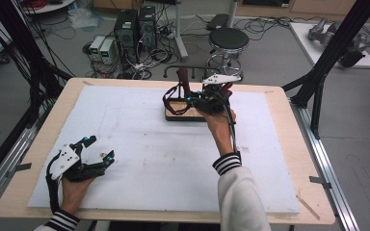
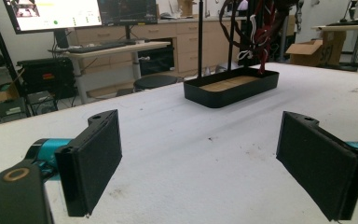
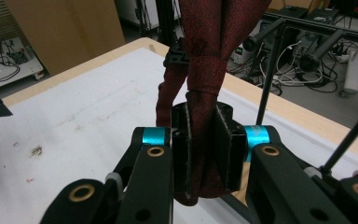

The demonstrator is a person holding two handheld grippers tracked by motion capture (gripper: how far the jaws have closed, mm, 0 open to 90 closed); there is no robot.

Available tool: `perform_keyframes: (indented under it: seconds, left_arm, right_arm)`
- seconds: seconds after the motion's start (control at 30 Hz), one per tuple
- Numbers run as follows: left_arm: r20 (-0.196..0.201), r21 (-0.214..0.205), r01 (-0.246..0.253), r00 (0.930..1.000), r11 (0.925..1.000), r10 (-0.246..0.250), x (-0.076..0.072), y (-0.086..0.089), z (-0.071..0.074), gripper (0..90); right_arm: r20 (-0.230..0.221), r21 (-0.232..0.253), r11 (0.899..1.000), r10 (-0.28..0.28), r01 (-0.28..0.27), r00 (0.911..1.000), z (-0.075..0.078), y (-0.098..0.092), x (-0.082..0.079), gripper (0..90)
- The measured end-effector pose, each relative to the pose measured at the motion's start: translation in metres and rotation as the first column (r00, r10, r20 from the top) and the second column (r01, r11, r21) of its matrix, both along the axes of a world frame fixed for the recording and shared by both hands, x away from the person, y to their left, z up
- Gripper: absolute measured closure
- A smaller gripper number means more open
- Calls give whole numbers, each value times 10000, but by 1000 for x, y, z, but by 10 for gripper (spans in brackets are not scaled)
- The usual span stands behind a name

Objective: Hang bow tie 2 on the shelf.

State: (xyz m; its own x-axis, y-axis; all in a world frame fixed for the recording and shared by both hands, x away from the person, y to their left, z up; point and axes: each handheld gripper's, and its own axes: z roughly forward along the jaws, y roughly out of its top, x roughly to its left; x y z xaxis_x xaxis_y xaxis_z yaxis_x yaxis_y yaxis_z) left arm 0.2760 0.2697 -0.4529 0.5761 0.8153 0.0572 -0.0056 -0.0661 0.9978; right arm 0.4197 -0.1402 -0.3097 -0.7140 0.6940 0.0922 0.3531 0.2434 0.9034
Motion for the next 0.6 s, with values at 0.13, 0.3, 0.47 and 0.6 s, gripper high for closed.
perform_keyframes:
  seconds: [0.13,0.3,0.47,0.6]
  left_arm:
    - [2,-11,1,10000,10000,-1,0,0,0,142]
    - [8,-13,6,10000,10000,-6,0,0,0,142]
    - [25,-16,5,10000,10000,-5,0,0,0,142]
    - [38,-4,4,10000,10000,-4,0,0,0,143]
  right_arm:
    - [1,62,10000,-38,38,10000,-1,4,6,787]
    - [70,171,9998,-118,116,9999,-1,7,14,786]
    - [105,349,9991,-237,234,9997,1,11,25,786]
    - [41,346,9989,-332,330,9994,0,12,33,786]
